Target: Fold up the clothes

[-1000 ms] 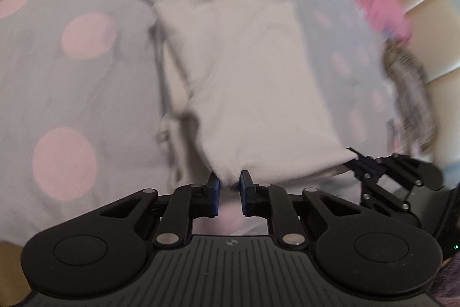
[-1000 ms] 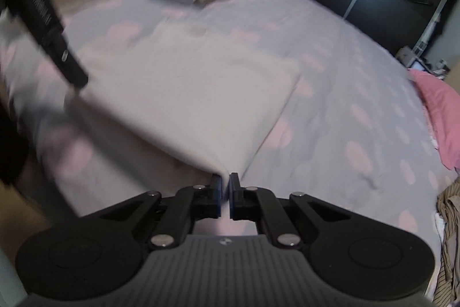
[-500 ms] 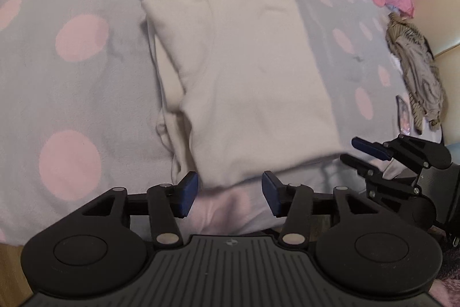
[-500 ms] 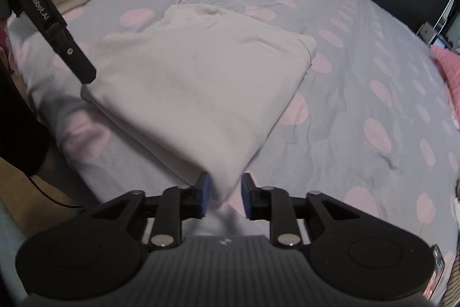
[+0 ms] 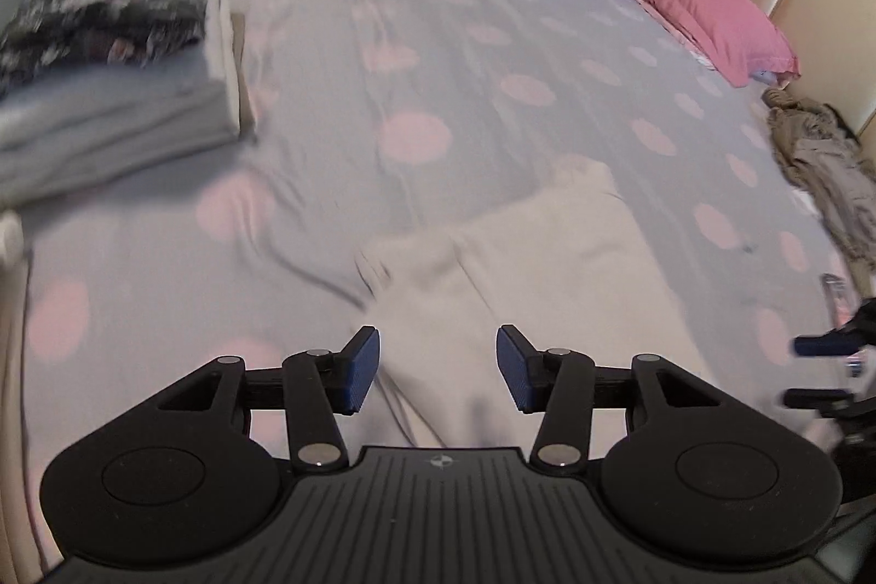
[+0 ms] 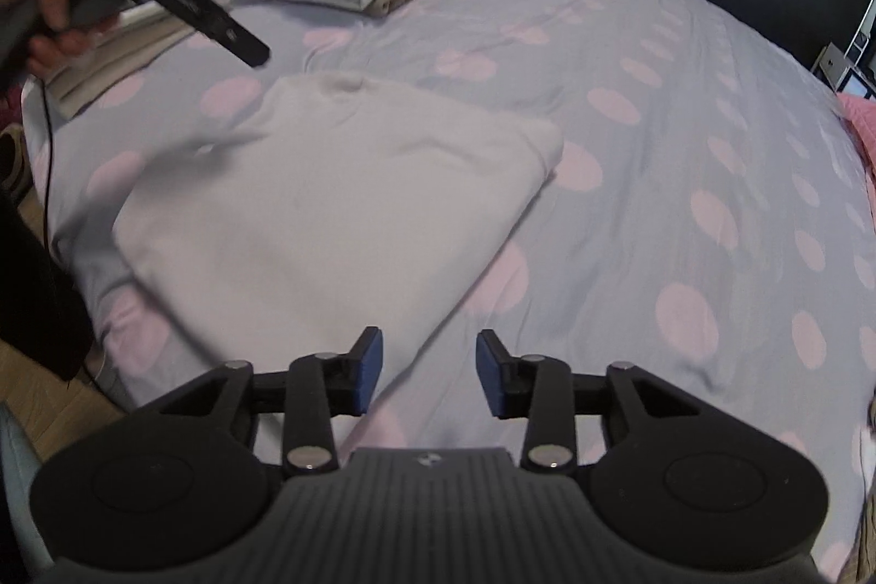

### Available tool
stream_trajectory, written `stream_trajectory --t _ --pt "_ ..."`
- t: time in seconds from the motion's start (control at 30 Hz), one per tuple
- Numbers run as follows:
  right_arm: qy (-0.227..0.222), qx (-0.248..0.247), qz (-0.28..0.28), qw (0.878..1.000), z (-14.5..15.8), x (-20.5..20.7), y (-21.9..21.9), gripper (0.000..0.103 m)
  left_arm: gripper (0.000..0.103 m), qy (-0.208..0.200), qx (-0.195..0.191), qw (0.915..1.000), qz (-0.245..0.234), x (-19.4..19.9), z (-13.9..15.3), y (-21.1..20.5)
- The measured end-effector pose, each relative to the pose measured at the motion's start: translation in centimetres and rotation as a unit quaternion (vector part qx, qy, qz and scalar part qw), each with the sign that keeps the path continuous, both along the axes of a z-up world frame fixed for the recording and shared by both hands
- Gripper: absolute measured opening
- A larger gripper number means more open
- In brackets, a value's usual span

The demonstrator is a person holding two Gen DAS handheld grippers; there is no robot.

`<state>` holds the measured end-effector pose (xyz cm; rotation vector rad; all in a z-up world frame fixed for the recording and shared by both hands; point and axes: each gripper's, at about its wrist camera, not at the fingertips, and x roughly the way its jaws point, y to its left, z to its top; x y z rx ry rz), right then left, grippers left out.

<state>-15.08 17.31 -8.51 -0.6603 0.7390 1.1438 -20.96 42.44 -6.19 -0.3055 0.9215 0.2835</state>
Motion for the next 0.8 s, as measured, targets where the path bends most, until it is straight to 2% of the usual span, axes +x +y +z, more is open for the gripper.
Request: stream_trajectory --t 0.17,0.37,0.57,0.7,0.8 --pt "0.028 0.013 -0.009 0.999 -1.1 1.6 1.2 0.046 0.045 -0.017 0.013 0.9997 -0.011 1.6 -2.5 1.0" --pt "0.061 0.003 -0.021 0.998 -3.3 3.5 2.2 0.047 0.045 -0.033 0.020 0.9990 -0.020 3.3 -4.8 1.3" --pt "0.089 0.004 -0.065 0.994 -5.3 6.2 4.0 0.048 0.030 -0.022 0.021 0.9995 -0.013 3.9 -6.5 0.9" --pt "0.105 0.012 -0.086 0.991 -5.6 7.1 5.0 0.050 0.011 -0.028 0.024 0.9992 -0.013 4.0 -6.3 0.7" --pt "0.101 0.011 -0.088 0.991 -5.6 7.0 5.3 0.051 0.008 -0.038 0.044 0.9980 -0.023 4.2 -5.2 0.1"
